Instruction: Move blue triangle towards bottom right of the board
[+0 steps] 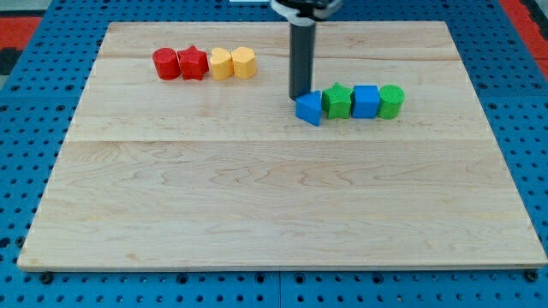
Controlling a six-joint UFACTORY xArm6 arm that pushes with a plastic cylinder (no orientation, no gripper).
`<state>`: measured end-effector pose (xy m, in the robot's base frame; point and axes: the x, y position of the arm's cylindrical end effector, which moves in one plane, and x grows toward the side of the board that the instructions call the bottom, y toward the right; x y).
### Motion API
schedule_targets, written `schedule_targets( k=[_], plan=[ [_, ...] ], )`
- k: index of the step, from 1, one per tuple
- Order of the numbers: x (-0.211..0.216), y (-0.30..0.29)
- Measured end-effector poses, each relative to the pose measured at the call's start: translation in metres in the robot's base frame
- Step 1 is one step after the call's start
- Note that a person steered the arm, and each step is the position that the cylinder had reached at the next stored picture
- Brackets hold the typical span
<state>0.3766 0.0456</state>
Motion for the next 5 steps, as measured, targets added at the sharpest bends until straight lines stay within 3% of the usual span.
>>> schedule_targets(
  k=[1,3,5],
  plan=[
    [0.044,0.024],
    [0.084,0.095],
    [0.096,0.079]
  ],
)
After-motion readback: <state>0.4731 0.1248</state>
